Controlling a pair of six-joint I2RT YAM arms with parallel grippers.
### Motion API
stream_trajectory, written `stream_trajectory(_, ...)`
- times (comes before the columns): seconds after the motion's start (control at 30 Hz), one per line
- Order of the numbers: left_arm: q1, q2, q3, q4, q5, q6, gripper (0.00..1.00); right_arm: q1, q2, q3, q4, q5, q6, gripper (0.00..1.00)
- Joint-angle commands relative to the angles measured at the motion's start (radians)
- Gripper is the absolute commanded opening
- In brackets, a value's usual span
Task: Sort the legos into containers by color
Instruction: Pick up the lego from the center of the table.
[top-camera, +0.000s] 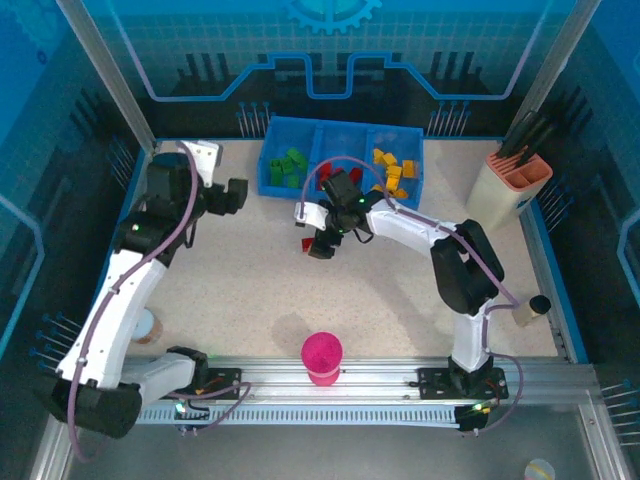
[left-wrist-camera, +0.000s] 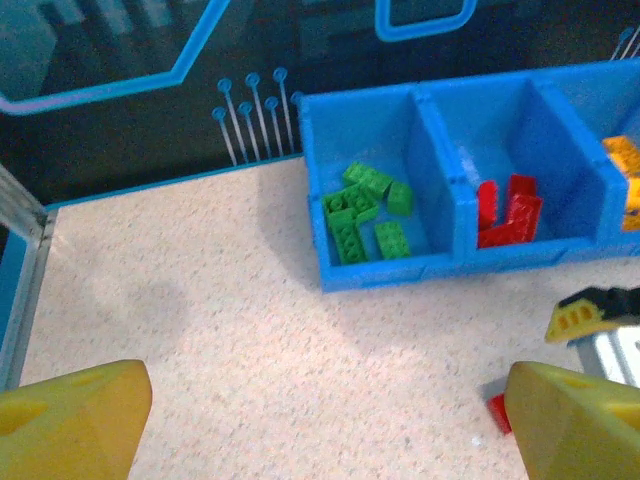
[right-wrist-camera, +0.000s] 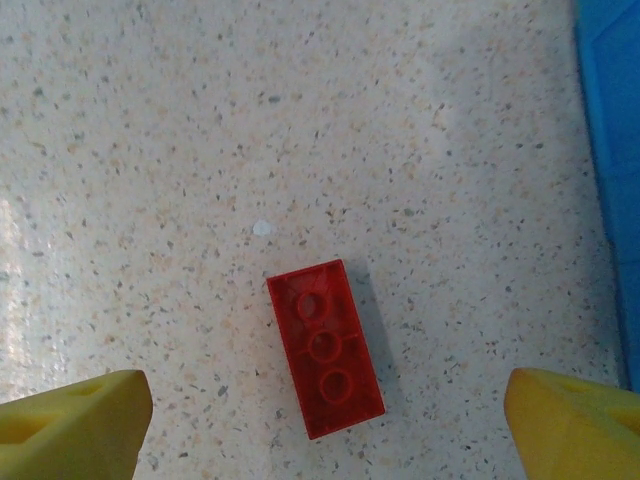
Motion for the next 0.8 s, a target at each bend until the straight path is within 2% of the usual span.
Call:
stream_trajectory(0.0,0.023,-0.053,-0.068,0.023,-0.013,0.041,0.94,-0.005,0.050,0.064,-0.075,0.019,-0.083,0.92)
stream_trajectory(0.37,0.050,-0.068,-0.154,0.051,-0.010,0.070,0.99,0.006,0.182,0.176,-0.149,0.072,-0.128,0.91)
stream_trajectory(0.6,0.050,-0.080,-0.181,0.072,-0.018,0.078,0.99,0.010,0.252,0.205,-0.157,0.096,-0.122,0.82)
stream_trajectory(0.77,0.052,-0.072,-0.186,0.085,-0.018,0.079,0.99,0.014,0.293,0.234,-0.168,0.103,-0.116,0.70)
